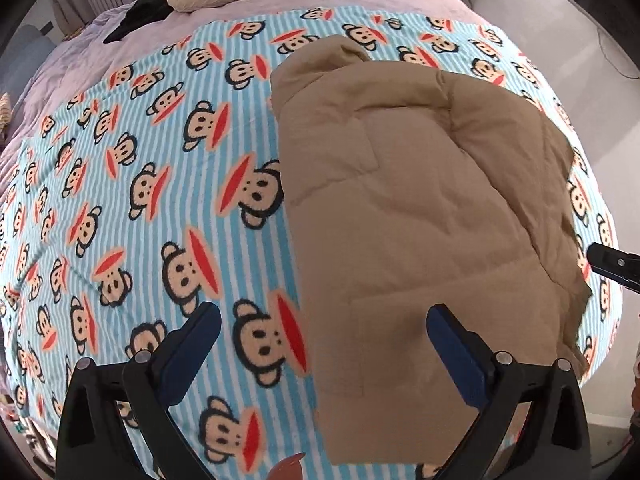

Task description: Fold large clothes

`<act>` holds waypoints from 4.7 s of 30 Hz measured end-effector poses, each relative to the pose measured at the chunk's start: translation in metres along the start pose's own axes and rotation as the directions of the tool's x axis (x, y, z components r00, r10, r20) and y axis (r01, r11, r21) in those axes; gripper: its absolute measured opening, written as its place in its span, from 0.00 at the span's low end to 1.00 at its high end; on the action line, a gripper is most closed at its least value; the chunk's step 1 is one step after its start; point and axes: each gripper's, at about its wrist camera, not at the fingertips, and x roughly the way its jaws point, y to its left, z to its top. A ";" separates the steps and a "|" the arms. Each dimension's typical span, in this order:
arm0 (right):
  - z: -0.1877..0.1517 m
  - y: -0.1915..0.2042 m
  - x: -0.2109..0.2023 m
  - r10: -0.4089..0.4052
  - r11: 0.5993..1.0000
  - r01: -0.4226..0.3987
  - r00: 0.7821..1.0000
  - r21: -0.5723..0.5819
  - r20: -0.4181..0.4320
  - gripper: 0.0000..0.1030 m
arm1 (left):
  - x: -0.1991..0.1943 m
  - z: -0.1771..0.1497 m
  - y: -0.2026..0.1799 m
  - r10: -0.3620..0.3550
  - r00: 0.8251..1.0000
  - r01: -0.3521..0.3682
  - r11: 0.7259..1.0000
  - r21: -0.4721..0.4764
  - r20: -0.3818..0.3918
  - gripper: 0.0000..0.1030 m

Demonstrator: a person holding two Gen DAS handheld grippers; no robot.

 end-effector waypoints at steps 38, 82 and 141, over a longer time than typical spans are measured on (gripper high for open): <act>0.051 -0.047 0.126 0.559 0.823 -0.498 0.797 0.273 -0.230 0.57 | 0.076 0.026 0.030 -0.646 0.763 0.609 0.735 -0.298 -0.033 0.74; 0.052 0.310 0.245 0.581 0.806 -0.552 0.807 0.213 -0.106 0.52 | 0.046 0.147 0.383 -0.212 0.953 0.267 0.926 -0.267 0.218 0.81; -0.089 0.324 0.148 0.058 0.993 -0.074 0.986 -0.093 -0.159 0.06 | -0.011 -0.026 0.324 -0.018 1.000 0.020 0.992 -0.127 0.019 0.85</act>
